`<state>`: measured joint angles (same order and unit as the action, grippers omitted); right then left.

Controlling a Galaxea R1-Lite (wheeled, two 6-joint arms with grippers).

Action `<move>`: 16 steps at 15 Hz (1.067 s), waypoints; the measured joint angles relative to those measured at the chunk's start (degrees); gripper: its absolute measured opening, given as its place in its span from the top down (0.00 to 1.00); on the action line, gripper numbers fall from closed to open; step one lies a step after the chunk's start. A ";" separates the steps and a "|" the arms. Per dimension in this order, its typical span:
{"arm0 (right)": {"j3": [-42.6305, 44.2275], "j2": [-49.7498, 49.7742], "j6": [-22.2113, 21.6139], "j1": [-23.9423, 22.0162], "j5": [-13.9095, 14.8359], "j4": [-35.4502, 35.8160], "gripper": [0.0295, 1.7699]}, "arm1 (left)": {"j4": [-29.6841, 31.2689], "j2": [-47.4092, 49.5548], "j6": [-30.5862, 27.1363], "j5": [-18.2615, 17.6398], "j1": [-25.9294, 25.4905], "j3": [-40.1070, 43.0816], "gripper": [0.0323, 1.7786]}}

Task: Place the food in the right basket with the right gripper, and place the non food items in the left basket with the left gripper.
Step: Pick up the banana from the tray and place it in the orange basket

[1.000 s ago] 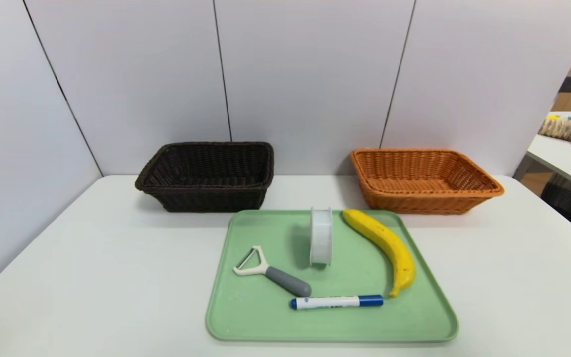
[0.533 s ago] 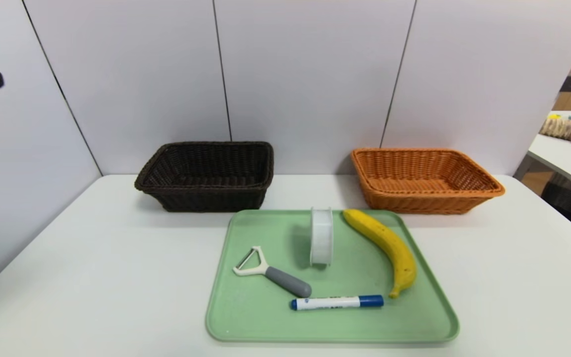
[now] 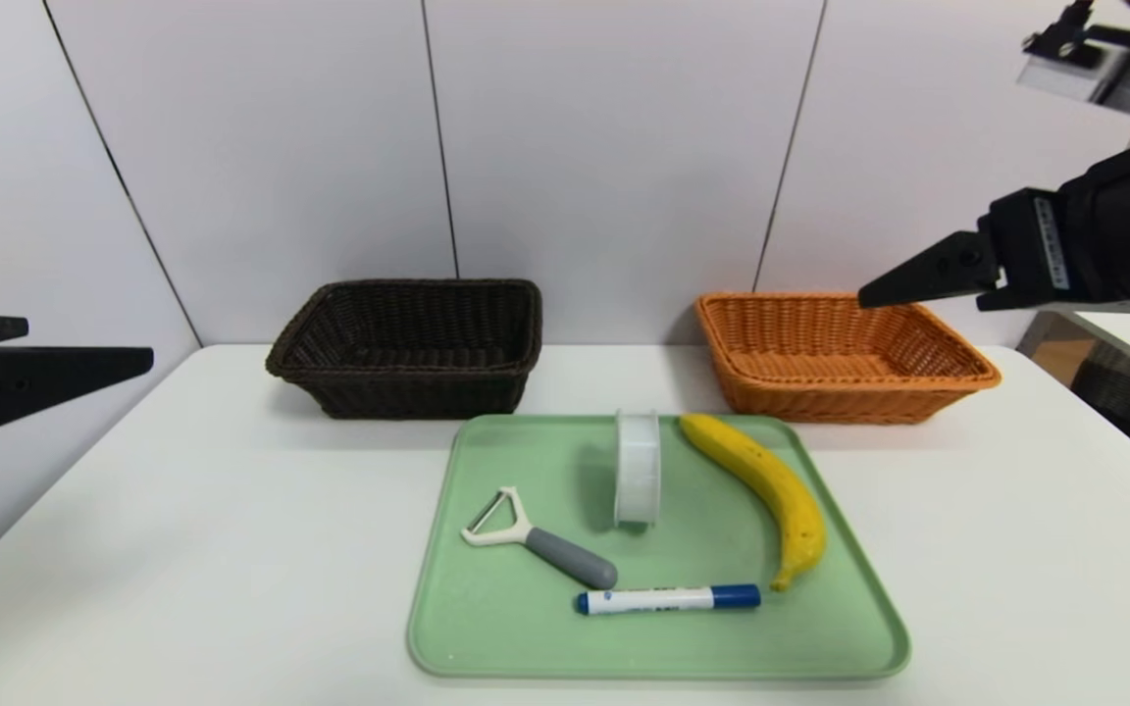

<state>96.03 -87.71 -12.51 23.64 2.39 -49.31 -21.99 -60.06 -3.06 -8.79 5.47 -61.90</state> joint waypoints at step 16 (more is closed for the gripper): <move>-17.75 -6.83 -0.09 1.69 0.50 7.86 0.04 | 0.52 -0.88 7.44 16.14 16.26 9.16 0.05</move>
<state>78.28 -94.54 -12.59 25.33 2.89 -41.45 -21.47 -60.94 4.38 7.35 21.74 -52.75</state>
